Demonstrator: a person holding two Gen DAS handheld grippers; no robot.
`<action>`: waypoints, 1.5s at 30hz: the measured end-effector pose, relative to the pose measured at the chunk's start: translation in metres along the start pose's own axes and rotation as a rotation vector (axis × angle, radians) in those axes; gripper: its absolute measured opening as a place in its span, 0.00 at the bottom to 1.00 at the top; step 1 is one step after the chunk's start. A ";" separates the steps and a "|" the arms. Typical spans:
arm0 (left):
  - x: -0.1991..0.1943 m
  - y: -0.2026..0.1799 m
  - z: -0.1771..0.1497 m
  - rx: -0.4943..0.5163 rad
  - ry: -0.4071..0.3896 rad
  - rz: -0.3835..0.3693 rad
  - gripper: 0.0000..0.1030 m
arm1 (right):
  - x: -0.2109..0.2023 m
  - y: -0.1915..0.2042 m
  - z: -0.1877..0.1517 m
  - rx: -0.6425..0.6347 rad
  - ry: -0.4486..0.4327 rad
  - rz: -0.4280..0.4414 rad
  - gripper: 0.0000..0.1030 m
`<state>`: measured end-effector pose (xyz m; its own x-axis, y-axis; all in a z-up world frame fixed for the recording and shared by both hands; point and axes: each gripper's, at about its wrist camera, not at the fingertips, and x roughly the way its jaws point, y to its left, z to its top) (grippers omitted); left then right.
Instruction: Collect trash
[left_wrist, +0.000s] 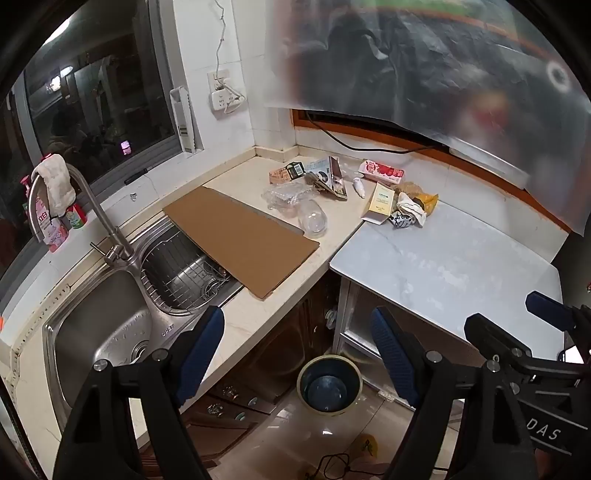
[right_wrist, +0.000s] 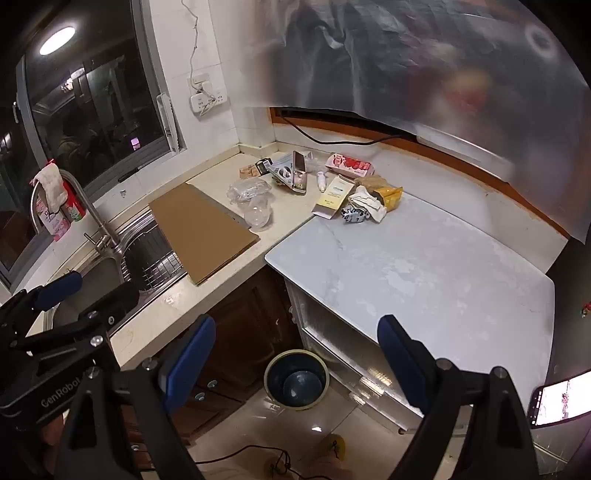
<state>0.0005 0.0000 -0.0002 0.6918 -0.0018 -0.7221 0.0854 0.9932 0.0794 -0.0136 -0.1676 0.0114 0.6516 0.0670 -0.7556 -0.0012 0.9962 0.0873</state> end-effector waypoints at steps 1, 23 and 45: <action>0.000 0.000 0.000 -0.002 -0.001 0.003 0.78 | 0.000 0.000 0.000 0.002 -0.002 0.002 0.88; 0.020 0.000 0.001 -0.005 0.033 -0.042 0.76 | 0.012 0.003 -0.003 0.014 0.018 -0.002 0.88; 0.023 0.001 -0.002 -0.001 0.037 -0.049 0.76 | 0.014 0.002 -0.004 0.019 0.024 0.005 0.88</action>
<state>0.0149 0.0007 -0.0178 0.6600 -0.0463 -0.7498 0.1177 0.9922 0.0423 -0.0074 -0.1650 -0.0018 0.6331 0.0733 -0.7705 0.0102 0.9946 0.1030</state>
